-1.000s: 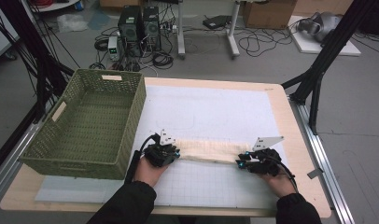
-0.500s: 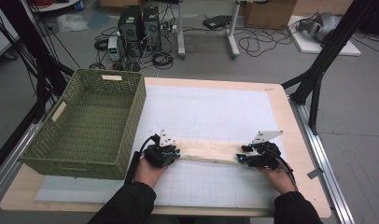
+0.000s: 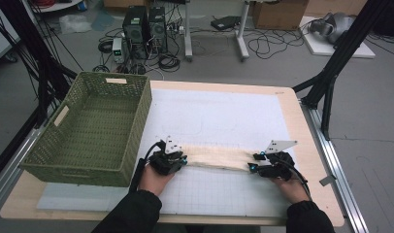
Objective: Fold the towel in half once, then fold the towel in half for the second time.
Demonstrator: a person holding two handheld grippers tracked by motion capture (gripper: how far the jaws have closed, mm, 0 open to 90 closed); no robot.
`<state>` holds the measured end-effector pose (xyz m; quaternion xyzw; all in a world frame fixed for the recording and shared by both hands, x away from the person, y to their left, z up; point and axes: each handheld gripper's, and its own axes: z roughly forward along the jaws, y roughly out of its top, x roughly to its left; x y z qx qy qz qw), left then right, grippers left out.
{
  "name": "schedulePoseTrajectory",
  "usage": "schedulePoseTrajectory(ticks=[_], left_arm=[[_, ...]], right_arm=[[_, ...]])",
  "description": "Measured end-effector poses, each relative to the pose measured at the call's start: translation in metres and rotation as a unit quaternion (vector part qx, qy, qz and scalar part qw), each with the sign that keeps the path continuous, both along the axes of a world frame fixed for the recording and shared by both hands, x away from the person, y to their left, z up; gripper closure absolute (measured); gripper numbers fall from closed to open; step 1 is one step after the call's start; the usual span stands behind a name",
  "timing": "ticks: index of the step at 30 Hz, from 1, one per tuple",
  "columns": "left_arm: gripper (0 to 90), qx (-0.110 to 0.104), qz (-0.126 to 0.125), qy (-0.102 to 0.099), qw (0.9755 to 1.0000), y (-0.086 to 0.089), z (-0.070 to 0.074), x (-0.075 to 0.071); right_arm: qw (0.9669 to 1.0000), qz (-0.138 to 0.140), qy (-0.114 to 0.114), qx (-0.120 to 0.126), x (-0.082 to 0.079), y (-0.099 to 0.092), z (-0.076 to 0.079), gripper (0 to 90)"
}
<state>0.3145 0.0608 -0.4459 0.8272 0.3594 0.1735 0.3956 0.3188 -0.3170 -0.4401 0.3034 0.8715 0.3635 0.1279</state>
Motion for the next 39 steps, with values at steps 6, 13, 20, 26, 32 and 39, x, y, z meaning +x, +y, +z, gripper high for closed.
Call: schedulePoseTrajectory(ticks=[6,13,20,26,32,39], left_arm=[[74.1,-0.001,-0.001,0.0,1.0,0.0,0.0,0.0],[74.1,0.0,-0.005,0.004,1.0,0.0,0.0,0.001],[74.1,0.001,-0.007,0.003,1.0,0.001,0.0,0.002],[70.0,-0.007,0.0,0.007,1.0,0.001,0.004,0.001],[59.4,-0.002,0.007,-0.01,0.9999,0.0,0.016,0.013],[58.1,0.025,-0.001,0.014,0.9996,0.0,0.007,0.017]], right_arm=[[1.0,0.0,-0.001,-0.002,0.0,0.001,0.0,53.7],[1.0,0.001,-0.002,-0.001,0.001,0.001,-0.001,53.7],[1.0,0.001,-0.002,0.0,0.002,0.001,-0.001,53.7],[1.0,-0.001,-0.002,-0.002,0.0,0.002,0.0,53.4],[0.9999,0.004,-0.005,0.008,0.003,0.001,0.008,50.2],[1.0,0.004,0.002,-0.006,0.007,0.001,0.002,48.5]])
